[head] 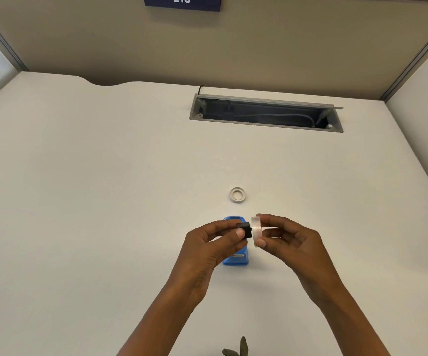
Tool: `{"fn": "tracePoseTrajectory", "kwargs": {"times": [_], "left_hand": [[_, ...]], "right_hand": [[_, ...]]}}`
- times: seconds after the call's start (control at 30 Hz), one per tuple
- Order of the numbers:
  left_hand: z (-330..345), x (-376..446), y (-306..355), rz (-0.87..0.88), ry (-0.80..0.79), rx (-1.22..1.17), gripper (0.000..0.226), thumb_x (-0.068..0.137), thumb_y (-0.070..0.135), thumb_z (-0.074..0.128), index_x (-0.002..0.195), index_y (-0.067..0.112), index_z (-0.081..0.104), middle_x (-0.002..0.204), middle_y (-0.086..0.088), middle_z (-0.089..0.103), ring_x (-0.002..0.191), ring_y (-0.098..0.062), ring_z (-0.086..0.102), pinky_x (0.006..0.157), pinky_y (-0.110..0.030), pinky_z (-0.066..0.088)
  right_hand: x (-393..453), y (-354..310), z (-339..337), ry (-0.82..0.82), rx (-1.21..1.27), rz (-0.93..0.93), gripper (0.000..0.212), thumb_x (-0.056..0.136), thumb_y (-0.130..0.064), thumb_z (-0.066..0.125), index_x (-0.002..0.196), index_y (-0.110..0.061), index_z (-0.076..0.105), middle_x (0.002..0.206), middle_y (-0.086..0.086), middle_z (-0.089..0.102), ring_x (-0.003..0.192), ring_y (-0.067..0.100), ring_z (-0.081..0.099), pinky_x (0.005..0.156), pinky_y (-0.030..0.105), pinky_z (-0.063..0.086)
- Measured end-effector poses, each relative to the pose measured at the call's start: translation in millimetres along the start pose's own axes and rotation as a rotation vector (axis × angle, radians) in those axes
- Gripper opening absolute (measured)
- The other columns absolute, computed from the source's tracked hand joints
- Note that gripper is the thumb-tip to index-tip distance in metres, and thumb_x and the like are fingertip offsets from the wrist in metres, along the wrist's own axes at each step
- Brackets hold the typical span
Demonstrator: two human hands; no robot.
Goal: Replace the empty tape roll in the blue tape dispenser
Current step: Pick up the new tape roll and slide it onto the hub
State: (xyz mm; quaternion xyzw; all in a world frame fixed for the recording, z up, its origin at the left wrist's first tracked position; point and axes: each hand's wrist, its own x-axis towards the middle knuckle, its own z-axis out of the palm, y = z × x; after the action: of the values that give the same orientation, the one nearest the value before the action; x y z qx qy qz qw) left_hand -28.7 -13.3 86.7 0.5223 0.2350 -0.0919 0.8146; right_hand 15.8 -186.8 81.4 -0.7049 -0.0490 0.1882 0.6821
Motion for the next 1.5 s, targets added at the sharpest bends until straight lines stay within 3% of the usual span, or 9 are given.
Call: {"fn": "tracePoseTrajectory", "kwargs": {"times": [0.33,0.6,1.17,1.37,1.5], "left_hand": [[1.2,-2.7,-0.4,0.018,-0.003,0.061,0.031,0.062,0.023,0.078,0.092,0.019,0.075,0.097,-0.005,0.075,0.088,-0.024,0.072,0.082,-0.028,0.057],[3.5,-3.7,0.1,0.012,0.029,0.135,0.024,0.071,0.016,0.077,0.095,0.017,0.075,0.100,-0.004,0.074,0.084,-0.025,0.073,0.089,-0.041,0.055],[3.4,-6.5,1.3,0.058,0.001,0.196,0.026,0.071,0.016,0.077,0.096,0.025,0.075,0.096,0.000,0.076,0.089,-0.018,0.071,0.079,-0.024,0.057],[1.6,-8.9,3.0,0.097,0.037,0.246,0.033,0.072,0.011,0.076,0.104,0.020,0.072,0.099,-0.005,0.075,0.094,-0.020,0.070,0.098,-0.042,0.049],[2.4,-11.0,2.1,0.114,0.079,0.327,0.028,0.075,0.013,0.075,0.102,0.020,0.073,0.098,0.000,0.076,0.094,-0.011,0.069,0.099,-0.037,0.048]], "right_hand": [[-3.4,-5.1,3.5,-0.035,-0.010,-0.019,0.044,0.059,-0.029,0.080,0.102,-0.027,0.071,0.098,-0.002,0.074,0.088,0.017,0.069,0.073,0.019,0.054],[-3.6,-8.7,2.4,-0.042,-0.003,-0.022,0.044,0.059,-0.028,0.080,0.102,-0.026,0.071,0.098,-0.002,0.074,0.087,0.016,0.069,0.071,0.018,0.054],[-2.9,-10.6,4.3,-0.089,0.004,-0.045,0.047,0.058,-0.022,0.081,0.104,-0.024,0.070,0.096,0.001,0.074,0.091,0.019,0.070,0.071,0.018,0.054],[-2.8,-6.7,6.3,-0.084,0.019,-0.055,0.049,0.061,-0.013,0.081,0.107,-0.027,0.069,0.100,-0.001,0.074,0.090,0.016,0.070,0.071,0.018,0.054],[-1.6,-2.0,8.0,-0.095,-0.013,-0.052,0.047,0.068,-0.004,0.078,0.109,-0.027,0.069,0.103,-0.003,0.074,0.093,0.016,0.070,0.074,0.018,0.054]]}}
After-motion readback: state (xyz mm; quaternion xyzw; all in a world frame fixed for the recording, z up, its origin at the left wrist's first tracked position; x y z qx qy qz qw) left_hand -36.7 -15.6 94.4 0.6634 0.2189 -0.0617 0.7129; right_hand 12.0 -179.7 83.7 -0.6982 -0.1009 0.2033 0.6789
